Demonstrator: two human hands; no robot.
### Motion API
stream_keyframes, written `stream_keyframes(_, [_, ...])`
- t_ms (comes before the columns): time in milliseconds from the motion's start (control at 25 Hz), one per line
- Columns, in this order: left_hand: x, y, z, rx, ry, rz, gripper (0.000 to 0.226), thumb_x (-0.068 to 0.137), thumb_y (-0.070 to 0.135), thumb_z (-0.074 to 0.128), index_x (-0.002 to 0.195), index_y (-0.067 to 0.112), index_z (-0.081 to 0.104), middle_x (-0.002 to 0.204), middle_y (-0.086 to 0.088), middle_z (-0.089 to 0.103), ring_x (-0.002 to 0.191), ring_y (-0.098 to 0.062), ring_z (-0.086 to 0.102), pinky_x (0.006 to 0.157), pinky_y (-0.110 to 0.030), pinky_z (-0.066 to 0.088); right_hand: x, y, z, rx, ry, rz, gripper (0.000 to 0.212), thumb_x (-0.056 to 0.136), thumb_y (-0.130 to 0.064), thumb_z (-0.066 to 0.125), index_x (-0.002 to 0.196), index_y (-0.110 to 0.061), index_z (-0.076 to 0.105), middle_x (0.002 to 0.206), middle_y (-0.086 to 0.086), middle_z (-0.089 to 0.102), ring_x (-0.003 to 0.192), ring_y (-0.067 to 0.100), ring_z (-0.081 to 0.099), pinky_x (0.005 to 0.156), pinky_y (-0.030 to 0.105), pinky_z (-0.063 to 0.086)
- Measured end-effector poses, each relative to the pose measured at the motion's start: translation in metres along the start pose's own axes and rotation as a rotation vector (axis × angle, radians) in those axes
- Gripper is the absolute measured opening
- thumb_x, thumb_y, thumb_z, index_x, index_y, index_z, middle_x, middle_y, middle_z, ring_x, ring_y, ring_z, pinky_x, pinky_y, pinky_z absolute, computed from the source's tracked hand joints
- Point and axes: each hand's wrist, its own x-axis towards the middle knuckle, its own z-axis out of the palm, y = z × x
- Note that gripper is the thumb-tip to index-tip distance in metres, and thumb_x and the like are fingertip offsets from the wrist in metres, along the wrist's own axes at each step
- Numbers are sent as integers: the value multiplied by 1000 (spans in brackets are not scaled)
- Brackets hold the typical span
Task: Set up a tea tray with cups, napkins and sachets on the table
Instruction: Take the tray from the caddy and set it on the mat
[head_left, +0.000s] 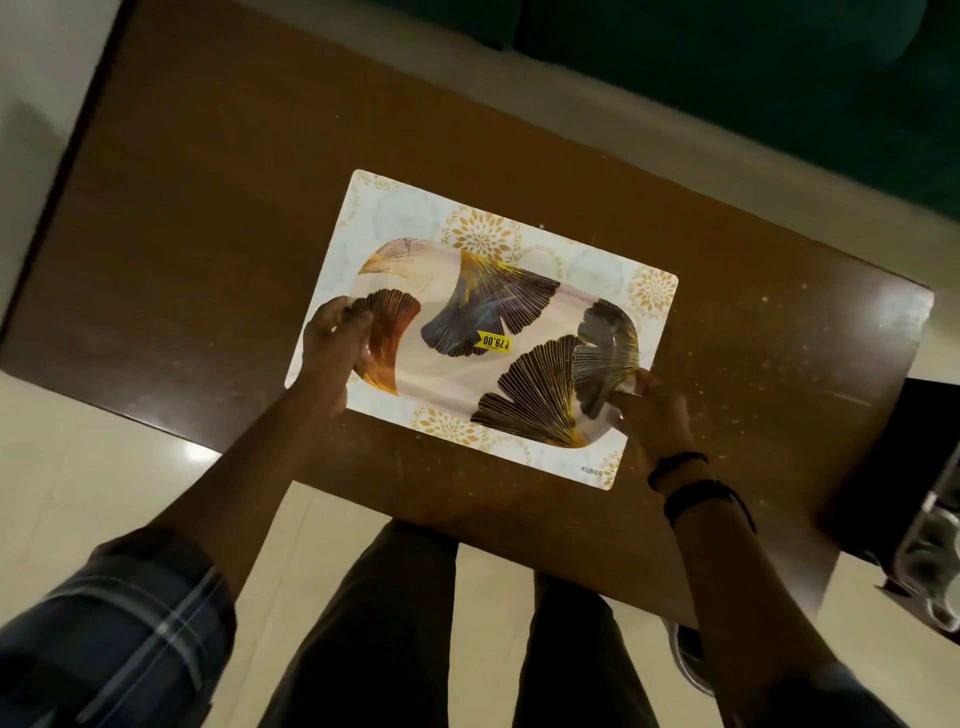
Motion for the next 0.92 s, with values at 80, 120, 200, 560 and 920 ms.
stream_keyframes(80, [6, 2, 5, 22, 6, 31, 20, 92, 12, 55, 111, 16, 60, 113, -5, 63, 106, -21, 59, 84, -31, 52, 1, -2, 7, 27, 16, 44, 24, 83, 12, 55, 82, -9, 67, 86, 7, 66, 92, 31, 59, 81, 45, 50])
stream_keyframes(120, [9, 3, 7, 36, 8, 41, 15, 92, 11, 54, 98, 23, 61, 100, -2, 62, 96, -17, 58, 75, -25, 50, 1, -3, 10, 43, 29, 54, 27, 83, 13, 55, 79, -12, 66, 83, 5, 64, 91, 29, 59, 80, 44, 49])
stream_keyframes(200, [12, 3, 9, 77, 0, 61, 14, 90, 11, 54, 84, 22, 60, 80, 3, 56, 79, -12, 53, 65, -22, 42, 0, -4, 15, 52, 65, 64, 21, 83, 12, 57, 84, -8, 66, 88, 10, 63, 93, 29, 59, 83, 45, 50])
stream_keyframes(560, [14, -12, 12, 402, -1, 167, 35, 94, 33, 54, 117, 7, 57, 111, -6, 63, 101, -17, 57, 73, -21, 43, 0, -7, 11, -77, 125, -35, 22, 82, 12, 55, 97, 2, 67, 93, 10, 65, 84, 14, 59, 64, 18, 47])
stream_keyframes(920, [-7, -26, 16, 533, 105, 205, 66, 93, 29, 57, 149, 15, 25, 155, -13, 28, 143, -31, 27, 115, -51, 27, 7, -1, -1, -72, 8, 70, 54, 82, 1, 67, 132, -4, 51, 134, 14, 55, 121, 30, 56, 89, 32, 49])
